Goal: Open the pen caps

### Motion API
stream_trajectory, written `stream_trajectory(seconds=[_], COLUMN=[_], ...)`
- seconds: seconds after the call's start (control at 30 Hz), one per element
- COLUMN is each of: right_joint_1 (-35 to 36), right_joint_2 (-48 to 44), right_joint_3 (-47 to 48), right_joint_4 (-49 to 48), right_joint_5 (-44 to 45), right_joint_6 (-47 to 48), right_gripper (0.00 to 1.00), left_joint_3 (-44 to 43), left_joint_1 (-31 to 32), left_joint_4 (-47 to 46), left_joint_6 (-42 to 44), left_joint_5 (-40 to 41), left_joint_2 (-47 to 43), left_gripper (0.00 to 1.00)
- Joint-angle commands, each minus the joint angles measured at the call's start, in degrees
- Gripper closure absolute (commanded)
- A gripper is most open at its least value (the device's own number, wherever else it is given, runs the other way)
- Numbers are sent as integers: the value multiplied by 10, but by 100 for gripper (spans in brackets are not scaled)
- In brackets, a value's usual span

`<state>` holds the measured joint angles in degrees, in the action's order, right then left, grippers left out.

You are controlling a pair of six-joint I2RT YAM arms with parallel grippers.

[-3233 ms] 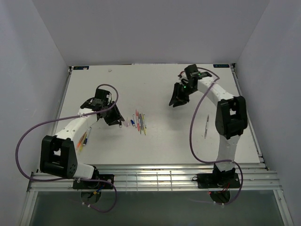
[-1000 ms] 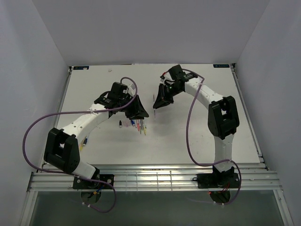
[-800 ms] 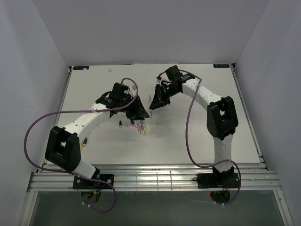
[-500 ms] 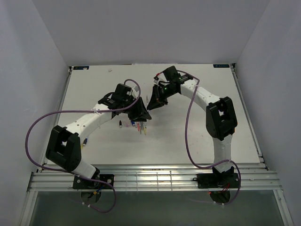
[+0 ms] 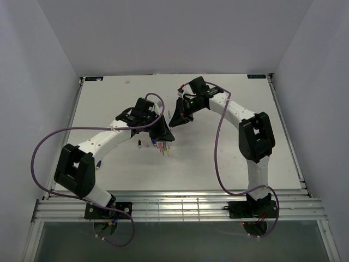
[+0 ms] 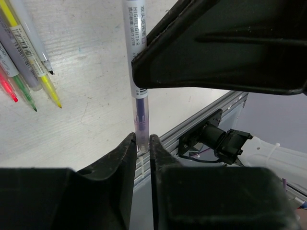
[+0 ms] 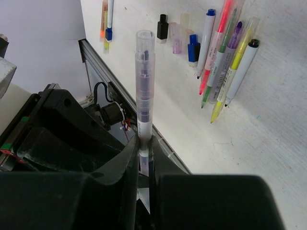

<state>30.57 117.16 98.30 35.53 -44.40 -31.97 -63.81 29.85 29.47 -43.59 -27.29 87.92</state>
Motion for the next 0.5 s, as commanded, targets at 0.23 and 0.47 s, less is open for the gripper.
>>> stream_trajectory(seconds=[0.23,0.47], right_joint_1=[10,13], right_joint_2=[-13,-19], right_joint_3=[-21,-29], right_joint_4=[-28,-39], right_joint_5=[-31,-42], right_joint_6=[-6,-14], right_gripper=[92,92], left_joint_3=[-13,-13], left_joint_1=[3,3], left_joint_4=[-3,5], left_joint_6=[8,10], left_joint_5=[14,24], left_joint_2=[-3,-2], left_gripper=[75,66])
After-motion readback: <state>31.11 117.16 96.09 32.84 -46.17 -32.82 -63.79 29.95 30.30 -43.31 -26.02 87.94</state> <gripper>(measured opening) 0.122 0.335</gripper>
